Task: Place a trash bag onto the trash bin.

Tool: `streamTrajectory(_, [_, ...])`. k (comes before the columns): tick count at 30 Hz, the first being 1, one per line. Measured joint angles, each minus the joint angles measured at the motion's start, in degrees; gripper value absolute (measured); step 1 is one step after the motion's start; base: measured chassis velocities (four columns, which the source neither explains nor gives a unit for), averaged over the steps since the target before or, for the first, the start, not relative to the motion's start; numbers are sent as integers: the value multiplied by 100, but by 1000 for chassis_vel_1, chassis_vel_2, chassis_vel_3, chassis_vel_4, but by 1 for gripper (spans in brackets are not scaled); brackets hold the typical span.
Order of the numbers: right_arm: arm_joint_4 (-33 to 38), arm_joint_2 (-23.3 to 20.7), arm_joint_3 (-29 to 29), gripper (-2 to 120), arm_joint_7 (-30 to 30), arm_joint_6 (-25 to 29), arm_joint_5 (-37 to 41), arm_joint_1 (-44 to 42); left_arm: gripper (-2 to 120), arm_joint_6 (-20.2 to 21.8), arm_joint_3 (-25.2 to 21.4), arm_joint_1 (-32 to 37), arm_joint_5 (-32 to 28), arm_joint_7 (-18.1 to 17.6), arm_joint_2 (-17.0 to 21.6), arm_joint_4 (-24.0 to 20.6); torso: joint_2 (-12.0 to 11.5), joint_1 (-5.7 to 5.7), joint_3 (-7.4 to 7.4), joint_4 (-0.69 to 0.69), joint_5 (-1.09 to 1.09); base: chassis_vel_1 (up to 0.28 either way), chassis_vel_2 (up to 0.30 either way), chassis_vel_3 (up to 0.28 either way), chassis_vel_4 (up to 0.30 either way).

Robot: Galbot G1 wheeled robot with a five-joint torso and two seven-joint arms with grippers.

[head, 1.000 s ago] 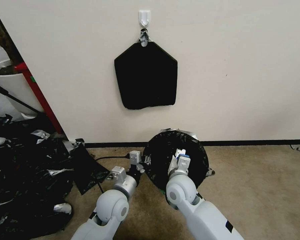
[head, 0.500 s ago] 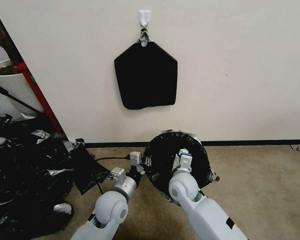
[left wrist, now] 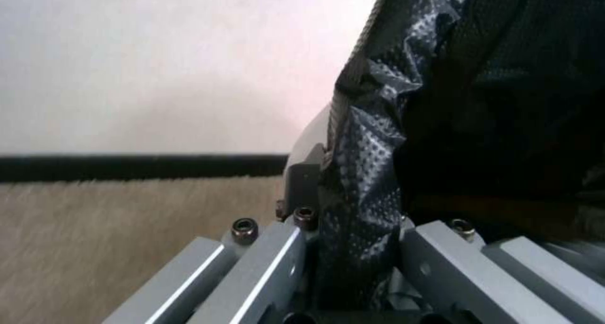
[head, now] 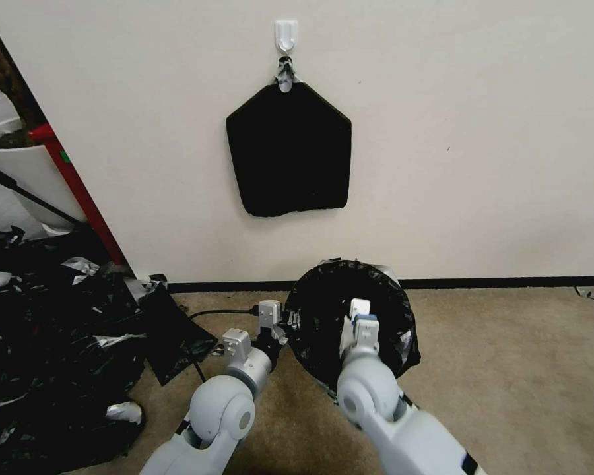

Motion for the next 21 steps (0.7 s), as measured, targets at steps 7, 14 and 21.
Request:
streamTrajectory(7, [996, -332, 261, 52, -1602, 684, -1099, -801, 2, 1194, -33, -345, -1136, -1129, 129, 32, 0, 0, 0, 0, -1, 0, 0, 0, 0])
streamTrajectory(14, [677, -288, 1057, 75, -2896, 2612, -3705, -913, 2, 2196, -128, -615, -3113, -2851, 427, -269, 0, 0, 0, 0, 2, 0, 0, 0, 0])
streamTrajectory(21, [699, -133, 1043, 98, -2812, 2505, -3535, -922, 2, 2253, -58, -603, -4564, -4182, 889, -186, 0, 0, 0, 0, 1, 0, 0, 0, 0])
